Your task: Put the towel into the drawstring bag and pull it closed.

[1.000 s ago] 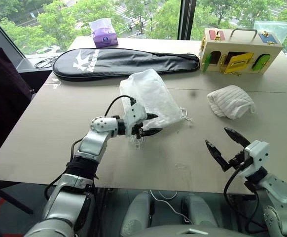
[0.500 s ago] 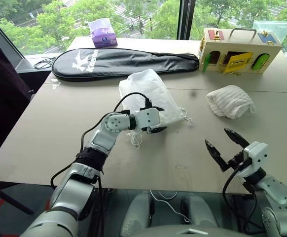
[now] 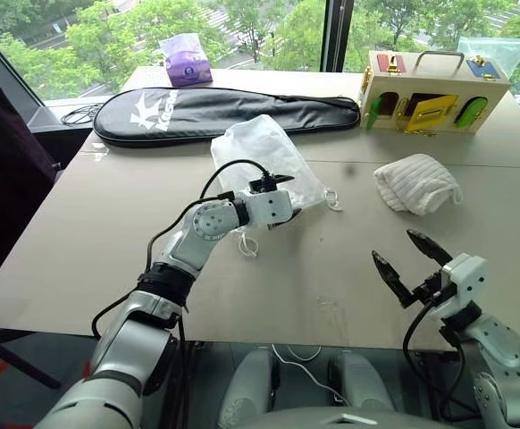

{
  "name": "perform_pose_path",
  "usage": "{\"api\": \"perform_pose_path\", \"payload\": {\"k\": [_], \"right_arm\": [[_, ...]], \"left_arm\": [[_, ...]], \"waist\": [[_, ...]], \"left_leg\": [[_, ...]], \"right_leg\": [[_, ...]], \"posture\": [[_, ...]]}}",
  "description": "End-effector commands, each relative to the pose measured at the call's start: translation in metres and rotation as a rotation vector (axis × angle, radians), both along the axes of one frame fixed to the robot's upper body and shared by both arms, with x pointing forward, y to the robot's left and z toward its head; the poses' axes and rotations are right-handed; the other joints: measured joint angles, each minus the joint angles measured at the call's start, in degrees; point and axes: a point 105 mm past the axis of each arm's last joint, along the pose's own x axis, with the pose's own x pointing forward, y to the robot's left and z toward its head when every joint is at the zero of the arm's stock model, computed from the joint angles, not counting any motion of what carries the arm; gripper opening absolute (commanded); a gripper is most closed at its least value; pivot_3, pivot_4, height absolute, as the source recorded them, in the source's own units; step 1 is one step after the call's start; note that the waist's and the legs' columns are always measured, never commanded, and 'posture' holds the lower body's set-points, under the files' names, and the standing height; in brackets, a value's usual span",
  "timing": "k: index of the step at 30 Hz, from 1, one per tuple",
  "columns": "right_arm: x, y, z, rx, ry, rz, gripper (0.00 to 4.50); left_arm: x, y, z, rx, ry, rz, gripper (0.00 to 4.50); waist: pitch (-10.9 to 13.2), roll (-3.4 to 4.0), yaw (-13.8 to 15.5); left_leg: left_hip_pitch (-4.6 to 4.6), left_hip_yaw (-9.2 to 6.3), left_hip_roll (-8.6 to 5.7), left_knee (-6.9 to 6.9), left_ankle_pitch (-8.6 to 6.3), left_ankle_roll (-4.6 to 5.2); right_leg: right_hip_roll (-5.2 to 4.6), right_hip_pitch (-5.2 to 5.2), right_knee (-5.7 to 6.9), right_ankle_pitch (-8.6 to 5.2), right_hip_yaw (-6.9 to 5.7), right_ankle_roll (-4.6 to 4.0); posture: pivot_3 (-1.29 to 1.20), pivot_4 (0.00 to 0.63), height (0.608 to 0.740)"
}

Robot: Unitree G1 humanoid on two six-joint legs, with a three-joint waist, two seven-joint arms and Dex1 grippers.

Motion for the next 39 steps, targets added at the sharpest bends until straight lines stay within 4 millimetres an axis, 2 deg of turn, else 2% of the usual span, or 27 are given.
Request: {"api": "perform_pose_path", "payload": {"k": [1,7,16,20,24,28,33,39], "right_arm": [[-0.003,0.0,0.006,-0.001,-0.035,-0.003,4.32],[-0.005,-0.003,0.007,-0.004,-0.031,-0.008,4.32],[-0.005,-0.005,0.009,-0.023,-0.019,0.018,4.32],[-0.005,-0.006,0.009,-0.032,-0.01,0.036,4.32],[-0.006,-0.007,0.009,-0.037,-0.002,0.048,4.32],[-0.007,-0.007,0.01,-0.04,0.004,0.054,4.32],[-0.01,-0.009,0.01,-0.044,0.008,0.046,4.32],[-0.013,-0.01,0.011,-0.04,0.005,0.029,4.32]], "left_arm": [[0.003,0.012,0.014,-0.029,-0.116,0.095,3.58],[0.0,0.03,0.02,-0.007,-0.294,0.208,3.58],[-0.011,0.056,0.004,0.024,-0.366,0.332,3.58],[-0.021,0.047,0.003,-0.04,-0.354,0.29,3.58],[-0.034,0.03,0.006,-0.111,-0.351,0.202,3.58],[-0.03,0.02,0.0,-0.12,-0.311,0.201,3.58],[-0.012,0.019,-0.018,-0.031,-0.257,0.257,3.58],[-0.006,0.019,-0.021,-0.018,-0.231,0.289,3.58]], "waist": [[0.0,0.0,0.0],[0.0,0.0,0.1],[0.0,0.01,0.2],[0.0,0.0,0.2],[0.0,0.01,0.2],[0.0,0.01,0.2],[0.0,0.0,0.2],[0.0,0.0,0.1]], "left_leg": [[0.0,0.0,0.0,0.0,0.0,0.0],[0.0,-0.01,0.0,0.0,0.0,0.0],[0.03,0.0,0.01,-0.01,0.0,-0.01],[0.03,0.0,0.0,-0.01,0.0,-0.01],[0.01,-0.01,0.0,-0.01,0.0,-0.01],[0.02,0.0,-0.01,0.0,0.0,-0.01],[0.02,-0.02,-0.04,0.02,0.0,0.0],[0.02,-0.02,-0.02,0.02,0.0,0.0]], "right_leg": [[0.0,0.0,0.0,0.0,0.0,0.0],[-0.02,0.0,0.02,0.0,0.0,0.0],[-0.08,0.0,0.03,0.0,-0.01,0.0],[-0.12,0.0,0.03,0.0,-0.03,0.0],[-0.35,0.0,0.02,0.0,-0.06,0.0],[-0.36,0.0,0.03,0.0,-0.06,-0.01],[-0.13,0.01,0.07,0.0,-0.11,0.01],[-0.09,0.01,0.07,0.0,-0.09,0.01]], "posture": [[0.0,0.15,0.74],[0.0,0.15,0.74],[0.0,0.15,0.74],[0.0,0.15,0.74],[0.0,0.15,0.74],[0.0,0.15,0.74],[0.0,0.15,0.74],[0.0,0.15,0.74]]}}
